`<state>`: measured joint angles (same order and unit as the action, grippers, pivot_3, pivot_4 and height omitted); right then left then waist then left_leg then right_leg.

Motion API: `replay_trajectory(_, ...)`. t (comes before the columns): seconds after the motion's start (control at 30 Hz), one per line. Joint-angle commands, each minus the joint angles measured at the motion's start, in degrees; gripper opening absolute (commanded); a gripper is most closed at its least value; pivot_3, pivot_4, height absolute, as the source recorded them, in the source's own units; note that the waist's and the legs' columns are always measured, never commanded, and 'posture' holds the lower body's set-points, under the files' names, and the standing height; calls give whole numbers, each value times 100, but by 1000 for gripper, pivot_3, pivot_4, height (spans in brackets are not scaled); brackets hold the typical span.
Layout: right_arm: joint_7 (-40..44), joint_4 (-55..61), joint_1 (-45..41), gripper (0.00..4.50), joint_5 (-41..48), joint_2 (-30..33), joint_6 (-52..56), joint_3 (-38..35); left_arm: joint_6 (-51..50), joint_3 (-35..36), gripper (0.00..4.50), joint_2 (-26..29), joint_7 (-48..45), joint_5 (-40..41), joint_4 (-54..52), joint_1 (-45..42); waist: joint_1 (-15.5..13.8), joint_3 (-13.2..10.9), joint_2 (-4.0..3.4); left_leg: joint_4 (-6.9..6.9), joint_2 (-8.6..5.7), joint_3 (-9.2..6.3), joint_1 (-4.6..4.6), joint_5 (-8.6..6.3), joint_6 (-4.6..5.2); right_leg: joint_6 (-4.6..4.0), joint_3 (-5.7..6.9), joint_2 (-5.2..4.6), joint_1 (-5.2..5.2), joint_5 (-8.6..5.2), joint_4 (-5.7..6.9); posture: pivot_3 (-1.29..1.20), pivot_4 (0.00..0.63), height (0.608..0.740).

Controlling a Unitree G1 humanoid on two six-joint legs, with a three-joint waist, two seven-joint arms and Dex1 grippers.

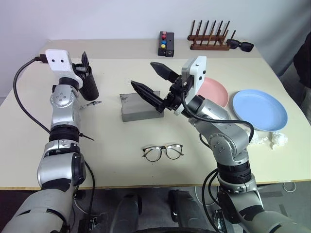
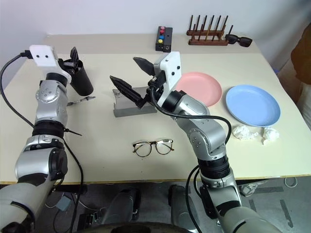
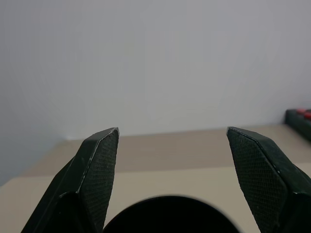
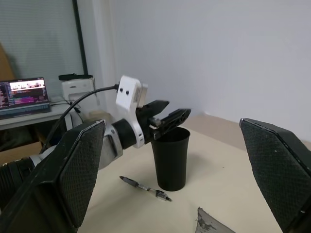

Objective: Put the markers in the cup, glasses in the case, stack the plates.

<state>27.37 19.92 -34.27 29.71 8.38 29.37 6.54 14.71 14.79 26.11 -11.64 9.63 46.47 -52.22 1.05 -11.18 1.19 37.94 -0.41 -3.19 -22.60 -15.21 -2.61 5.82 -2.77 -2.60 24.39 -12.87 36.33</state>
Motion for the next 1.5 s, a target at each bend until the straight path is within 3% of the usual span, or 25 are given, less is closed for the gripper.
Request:
replay_trajectory(0.03,19,246,-6,4500,68,-27,-56,-19,-988,-70,4149,634,-1735,822,-1616,264,47,-1,0,-1,1,0,-3,0,0,0,1,1,0,0,-1,0,150,735)
replay_trajectory(0.07,22,257,8,4500,67,-22,-54,-18,-1469,-170,4484,877,-2228,1010,-2057,457,85,-1,0,-3,3,2,-2,0,0,-1,-1,1,2,0,-1,0,150,735)
replay_trajectory(0.2,61,241,41,4500,64,-12,-69,-11,-3471,-440,4484,1855,-3294,1471,-3256,1189,190,-1,-5,-23,7,3,10,0,0,-3,-6,2,4,-2,-1,0,150,735)
replay_trajectory(0.23,72,228,44,4500,69,-12,-76,-17,-3586,-544,4484,2135,-3518,1356,-3510,1429,201,-2,-6,-28,10,5,13,0,0,-4,-6,5,4,-3,-1,0,150,735)
replay_trajectory(0.33,119,153,28,4500,60,-8,-118,-43,-4595,-760,4484,2606,-3664,1249,-3622,1580,220,-2,-6,-35,14,1,17,0,0,-12,-5,12,4,-8,1,0,150,735)
replay_trajectory(0.47,192,49,2,4500,39,-26,-186,-58,-4863,-1408,4484,3062,-3842,507,-3230,1563,204,-4,-3,-36,15,-2,15,1,0,-16,-2,17,4,-11,-3,0,150,735)
replay_trajectory(0.6,222,13,26,4500,8,-52,-244,-30,-4897,-1798,4484,3013,-3824,-22,-2218,1057,151,-4,-2,-41,15,0,15,1,0,-16,-2,17,6,-11,-6,0,150,735)
replay_trajectory(0.83,213,39,101,4500,-56,-56,-293,21,-4010,-2445,4484,2764,-4287,-840,-545,277,134,-3,-1,-51,13,2,11,1,-1,-16,-1,16,10,-11,-10,0,150,735)
replay_trajectory(1.23,155,155,175,4500,-55,37,-242,-26,-3389,-2631,4484,2173,-4992,-1424,1493,-535,151,-2,1,-56,12,3,10,1,-1,-15,-1,14,15,-11,-9,0,150,735)
replay_trajectory(1.33,136,184,185,4500,-44,45,-226,-23,-3306,-2630,3174,2145,-5043,-1504,1678,-563,148,-2,1,-56,12,5,11,1,-1,-15,-2,12,15,-11,-8,0,150,735)
replay_trajectory(1.5,129,200,189,4500,-23,59,-202,-24,-3231,-2606,601,2153,-5139,-1526,1743,-553,155,-2,1,-54,13,4,17,2,0,-15,-2,13,15,-10,1,0,150,735)
